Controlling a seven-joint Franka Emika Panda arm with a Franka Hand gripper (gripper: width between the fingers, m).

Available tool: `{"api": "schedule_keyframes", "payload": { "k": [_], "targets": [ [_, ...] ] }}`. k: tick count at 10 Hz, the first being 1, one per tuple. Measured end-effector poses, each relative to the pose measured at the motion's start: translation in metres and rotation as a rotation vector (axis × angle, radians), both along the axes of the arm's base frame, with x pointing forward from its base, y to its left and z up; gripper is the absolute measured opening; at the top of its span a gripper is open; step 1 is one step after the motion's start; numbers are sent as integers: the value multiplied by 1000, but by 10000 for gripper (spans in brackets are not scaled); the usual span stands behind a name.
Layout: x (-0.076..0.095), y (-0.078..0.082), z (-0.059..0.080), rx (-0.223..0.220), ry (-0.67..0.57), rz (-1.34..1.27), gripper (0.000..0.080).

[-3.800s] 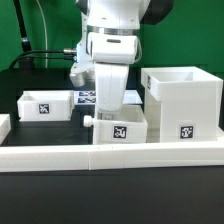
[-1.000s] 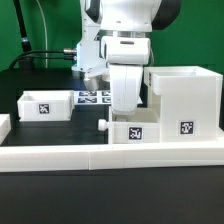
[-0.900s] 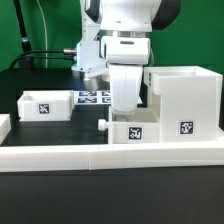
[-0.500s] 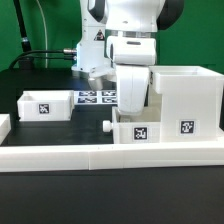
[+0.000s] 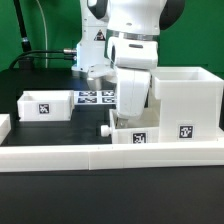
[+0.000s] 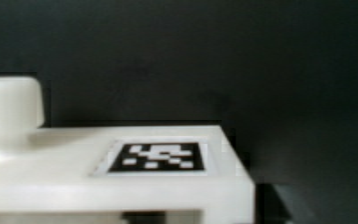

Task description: Assemble drawer

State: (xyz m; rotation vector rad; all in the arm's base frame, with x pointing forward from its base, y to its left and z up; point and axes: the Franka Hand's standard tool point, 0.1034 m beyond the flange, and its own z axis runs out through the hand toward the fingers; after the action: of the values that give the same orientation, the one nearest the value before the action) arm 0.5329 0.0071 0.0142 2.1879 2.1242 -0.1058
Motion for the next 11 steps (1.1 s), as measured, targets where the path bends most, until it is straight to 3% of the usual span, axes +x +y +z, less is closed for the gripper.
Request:
{"api": "schedule_keyframes", "payload": {
  "k": [1,2,3,4,5,7,10,11],
  "targets": [
    [0,0,5,1,-6,-3,256],
    [2,1,9,1,-11,-6,464],
    [4,3,16,2,-18,-9,583],
    [6,4,25,0,-21,-11,583],
    [8,1,37,-4,-24,-14,638],
    [11,-15,54,-13,-26,-11,646],
    [8,-63,54,-20,-13,26,649],
    [8,-63,53,-18,-13,9,649]
  ]
}}
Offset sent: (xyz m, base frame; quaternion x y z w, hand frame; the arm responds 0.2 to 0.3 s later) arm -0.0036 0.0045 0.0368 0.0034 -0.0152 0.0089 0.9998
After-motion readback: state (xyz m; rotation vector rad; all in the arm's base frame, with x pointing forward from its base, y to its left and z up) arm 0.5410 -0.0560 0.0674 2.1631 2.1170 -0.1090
